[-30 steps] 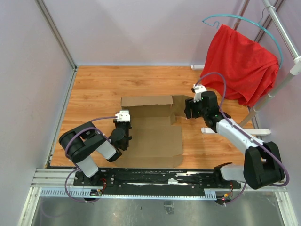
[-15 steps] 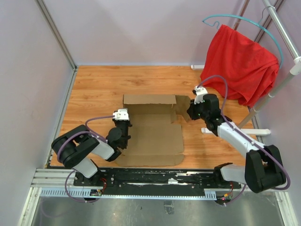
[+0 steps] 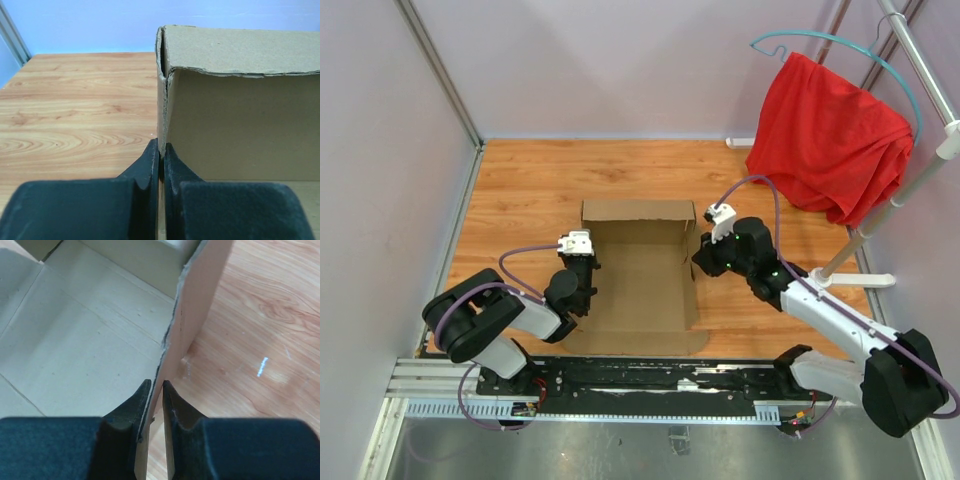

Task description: Fold the paper box

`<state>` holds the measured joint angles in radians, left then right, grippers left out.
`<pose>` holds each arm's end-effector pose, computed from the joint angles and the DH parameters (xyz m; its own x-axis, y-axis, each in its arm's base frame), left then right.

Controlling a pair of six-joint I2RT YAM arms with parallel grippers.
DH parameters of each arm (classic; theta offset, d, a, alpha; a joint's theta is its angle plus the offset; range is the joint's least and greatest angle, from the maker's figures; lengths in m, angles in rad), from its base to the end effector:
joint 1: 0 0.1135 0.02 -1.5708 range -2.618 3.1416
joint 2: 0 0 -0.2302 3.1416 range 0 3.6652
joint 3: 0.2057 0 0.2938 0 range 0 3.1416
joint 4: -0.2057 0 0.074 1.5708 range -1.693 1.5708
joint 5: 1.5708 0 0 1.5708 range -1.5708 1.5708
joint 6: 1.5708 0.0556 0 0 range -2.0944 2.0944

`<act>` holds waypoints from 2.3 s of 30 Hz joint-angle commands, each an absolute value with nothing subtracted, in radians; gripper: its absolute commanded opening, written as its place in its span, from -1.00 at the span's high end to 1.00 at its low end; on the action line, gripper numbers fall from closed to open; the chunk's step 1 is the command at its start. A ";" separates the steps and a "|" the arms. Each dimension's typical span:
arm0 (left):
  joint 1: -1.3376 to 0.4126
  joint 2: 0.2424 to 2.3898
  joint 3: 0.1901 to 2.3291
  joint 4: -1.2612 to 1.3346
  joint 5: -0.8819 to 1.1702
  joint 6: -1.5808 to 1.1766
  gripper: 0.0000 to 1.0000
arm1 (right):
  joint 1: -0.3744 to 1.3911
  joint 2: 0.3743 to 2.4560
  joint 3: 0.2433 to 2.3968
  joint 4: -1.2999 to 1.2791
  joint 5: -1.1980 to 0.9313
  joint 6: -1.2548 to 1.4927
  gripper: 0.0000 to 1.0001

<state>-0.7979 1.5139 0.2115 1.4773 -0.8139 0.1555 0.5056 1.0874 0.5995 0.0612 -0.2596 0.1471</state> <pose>0.2045 -0.1518 0.1015 0.1188 0.0306 -0.9925 -0.0270 0.9993 0.0275 0.2656 0.1633 0.1826 -0.4568 -0.0909 -0.8849 -0.6122 0.7539 0.2385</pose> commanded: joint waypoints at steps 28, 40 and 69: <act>-0.798 1.494 0.199 1.462 -0.782 0.121 1.00 | 0.366 1.356 0.980 -0.203 -0.015 0.132 0.77; -0.799 1.450 0.225 1.357 -0.805 0.092 0.67 | 0.362 1.387 0.965 -0.238 -0.133 0.229 0.80; -0.799 1.160 0.227 0.789 -0.743 -0.212 0.06 | 0.364 1.403 0.923 -0.199 -0.161 0.233 0.26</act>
